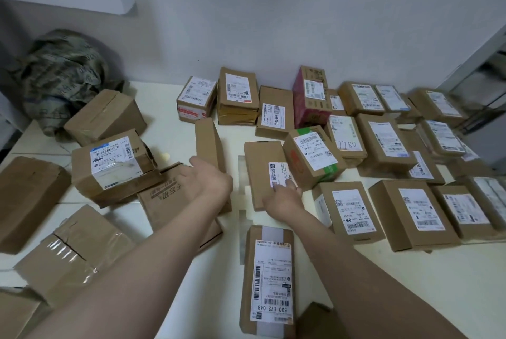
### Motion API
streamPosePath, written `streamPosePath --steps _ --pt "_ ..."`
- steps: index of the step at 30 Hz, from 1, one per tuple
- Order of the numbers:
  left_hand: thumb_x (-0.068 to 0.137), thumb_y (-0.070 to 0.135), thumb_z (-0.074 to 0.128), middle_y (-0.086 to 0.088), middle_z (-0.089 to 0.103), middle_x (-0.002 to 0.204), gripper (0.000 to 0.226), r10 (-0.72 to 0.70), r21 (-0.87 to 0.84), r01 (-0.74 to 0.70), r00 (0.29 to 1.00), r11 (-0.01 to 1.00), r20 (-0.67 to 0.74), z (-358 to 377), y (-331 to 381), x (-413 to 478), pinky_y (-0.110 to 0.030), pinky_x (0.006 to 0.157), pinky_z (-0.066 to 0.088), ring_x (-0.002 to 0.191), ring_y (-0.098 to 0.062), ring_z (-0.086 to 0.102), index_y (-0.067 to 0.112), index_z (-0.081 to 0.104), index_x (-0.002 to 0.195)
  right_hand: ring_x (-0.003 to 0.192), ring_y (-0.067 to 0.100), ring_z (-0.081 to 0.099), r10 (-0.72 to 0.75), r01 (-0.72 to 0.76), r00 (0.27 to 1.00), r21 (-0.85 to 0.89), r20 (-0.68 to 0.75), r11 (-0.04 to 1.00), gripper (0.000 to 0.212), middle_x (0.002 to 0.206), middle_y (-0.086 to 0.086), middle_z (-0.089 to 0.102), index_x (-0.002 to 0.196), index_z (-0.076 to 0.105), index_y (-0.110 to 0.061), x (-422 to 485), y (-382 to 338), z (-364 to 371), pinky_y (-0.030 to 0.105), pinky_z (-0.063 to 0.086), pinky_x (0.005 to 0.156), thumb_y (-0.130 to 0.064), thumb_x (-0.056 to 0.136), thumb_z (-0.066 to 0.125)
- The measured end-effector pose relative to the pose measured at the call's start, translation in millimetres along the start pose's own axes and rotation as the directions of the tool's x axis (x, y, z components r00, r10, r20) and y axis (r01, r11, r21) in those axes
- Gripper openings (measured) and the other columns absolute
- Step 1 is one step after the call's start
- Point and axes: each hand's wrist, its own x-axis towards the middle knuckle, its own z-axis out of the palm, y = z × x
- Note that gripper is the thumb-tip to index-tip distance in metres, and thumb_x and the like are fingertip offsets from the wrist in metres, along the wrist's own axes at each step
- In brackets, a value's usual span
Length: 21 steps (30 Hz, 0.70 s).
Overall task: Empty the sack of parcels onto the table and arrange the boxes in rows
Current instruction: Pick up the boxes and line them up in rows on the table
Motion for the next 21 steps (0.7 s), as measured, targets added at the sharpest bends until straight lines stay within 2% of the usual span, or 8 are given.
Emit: streamPosePath --steps 4,6,8,10,14,16,18,21 --pt "0.098 0.048 0.04 -0.02 0.038 0.141 0.05 0.158 -0.06 -0.156 0.987 0.986 0.028 9 5 -13 -0.042 0.107 0.029 0.133 -0.035 0.028 0.018 0.05 0.137 0.118 0.029 0.055 0.054 0.02 0.979 0.356 -0.196 0.934 0.054 0.128 0.008 0.06 0.126 0.061 -0.017 -2 -14 -5 0.043 0.046 0.098 -0.053 0.098 0.032" --pt "0.099 0.043 0.035 -0.016 0.043 0.139 0.044 0.191 -0.071 -0.185 0.977 0.98 0.092 14 3 -11 -0.038 0.108 0.027 0.131 -0.033 0.032 0.024 0.06 0.131 0.126 0.028 0.051 0.043 0.021 0.994 0.544 -0.105 0.839 0.063 0.138 0.0 0.055 0.14 0.047 -0.025 -3 -20 -9 0.046 0.04 0.107 -0.064 0.094 0.029" --pt "0.095 0.038 0.047 -0.012 0.042 0.14 0.038 0.156 -0.097 -0.141 0.973 0.985 0.168 18 -5 -8 -0.034 0.108 0.03 0.132 -0.03 0.033 0.029 0.06 0.129 0.132 0.027 0.046 0.02 -0.012 1.0 0.609 -0.006 0.793 0.072 0.146 -0.004 0.048 0.151 0.027 -0.03 -8 -22 -12 0.043 0.037 0.109 -0.066 0.091 0.04" --pt "0.088 0.034 0.058 -0.012 0.042 0.139 0.043 0.116 -0.119 -0.089 0.963 0.989 0.243 22 -17 -8 -0.032 0.108 0.035 0.133 -0.029 0.037 0.028 0.056 0.131 0.125 0.025 0.052 -0.029 0.024 1.0 0.592 -0.001 0.806 0.07 0.143 -0.003 0.053 0.152 0.022 -0.027 -7 -18 -9 0.035 0.044 0.1 -0.047 0.094 0.055" --pt "0.085 0.028 0.064 -0.013 0.046 0.139 0.056 0.154 -0.166 -0.117 0.96 0.979 0.235 20 -34 -5 -0.038 0.11 0.037 0.13 -0.03 0.043 0.023 0.048 0.138 0.116 0.023 0.059 -0.018 0.043 0.999 0.614 -0.048 0.788 0.04 0.137 -0.002 0.059 0.14 0.043 -0.022 -3 -27 -2 0.029 0.05 0.073 -0.018 0.101 0.048" --pt "0.089 0.028 0.062 -0.011 0.038 0.146 0.056 0.209 -0.111 -0.189 0.954 0.976 0.214 15 -38 0 -0.037 0.113 0.031 0.137 -0.031 0.034 0.028 0.045 0.142 0.109 0.029 0.061 -0.056 0.078 0.997 0.508 -0.059 0.858 0.036 0.129 0.004 0.062 0.135 0.051 -0.021 -1 -37 2 0.036 0.056 0.078 -0.016 0.1 0.041" --pt "0.09 0.029 0.06 -0.011 0.029 0.153 0.057 0.237 -0.035 -0.235 0.943 0.971 0.233 12 -43 4 -0.038 0.116 0.025 0.142 -0.03 0.026 0.032 0.042 0.145 0.113 0.033 0.057 -0.069 0.09 0.993 0.251 -0.092 0.964 0.037 0.129 0.008 0.059 0.131 0.056 -0.019 -1 -45 6 0.037 0.052 0.09 -0.015 0.098 0.039" --pt "0.092 0.031 0.057 -0.016 0.02 0.157 0.058 0.222 0.05 -0.25 0.921 0.967 0.319 13 -48 4 -0.038 0.117 0.02 0.146 -0.031 0.014 0.037 0.038 0.146 0.131 0.034 0.033 0.08 -0.075 0.985 0.035 -0.151 0.997 0.038 0.143 0.009 0.04 0.132 0.054 -0.021 -2 -44 15 0.042 0.036 0.105 -0.032 0.101 0.036"
